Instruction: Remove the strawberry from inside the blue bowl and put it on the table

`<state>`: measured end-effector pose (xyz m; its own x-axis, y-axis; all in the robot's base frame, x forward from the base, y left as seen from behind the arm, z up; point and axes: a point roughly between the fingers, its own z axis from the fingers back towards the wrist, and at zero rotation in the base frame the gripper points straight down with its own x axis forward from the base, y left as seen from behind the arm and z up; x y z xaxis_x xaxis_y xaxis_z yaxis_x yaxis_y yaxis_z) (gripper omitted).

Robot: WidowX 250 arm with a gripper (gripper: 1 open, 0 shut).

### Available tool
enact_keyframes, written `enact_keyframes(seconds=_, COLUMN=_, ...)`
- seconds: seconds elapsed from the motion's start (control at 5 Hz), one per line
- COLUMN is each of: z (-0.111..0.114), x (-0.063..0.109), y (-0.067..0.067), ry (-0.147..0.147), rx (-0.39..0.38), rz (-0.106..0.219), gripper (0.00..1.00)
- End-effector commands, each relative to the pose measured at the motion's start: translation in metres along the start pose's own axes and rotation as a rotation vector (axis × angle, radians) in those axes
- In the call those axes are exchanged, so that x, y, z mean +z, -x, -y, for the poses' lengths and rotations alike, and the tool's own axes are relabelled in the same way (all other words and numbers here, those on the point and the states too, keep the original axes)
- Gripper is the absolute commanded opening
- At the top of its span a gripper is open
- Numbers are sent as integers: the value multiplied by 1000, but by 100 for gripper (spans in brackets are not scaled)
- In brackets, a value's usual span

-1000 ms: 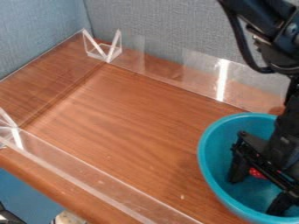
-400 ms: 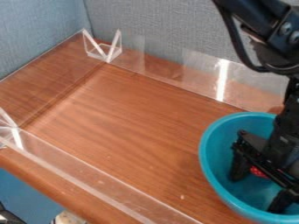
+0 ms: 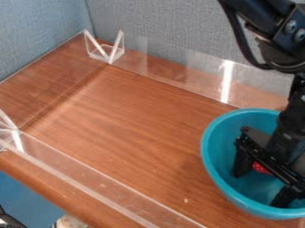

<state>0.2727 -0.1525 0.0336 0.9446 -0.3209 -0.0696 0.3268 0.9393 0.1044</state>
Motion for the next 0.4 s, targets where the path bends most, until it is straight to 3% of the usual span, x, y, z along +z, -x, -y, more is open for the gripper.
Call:
enact_keyframes(seconds=0.0, z=-1, x=8, y=-1, ry=-18, rx=13, rz=35, gripper=100)
enact_keyframes(seconds=0.2, z=4, x=9, y=-2, ry=-29, rx=37, rz=45, gripper=100)
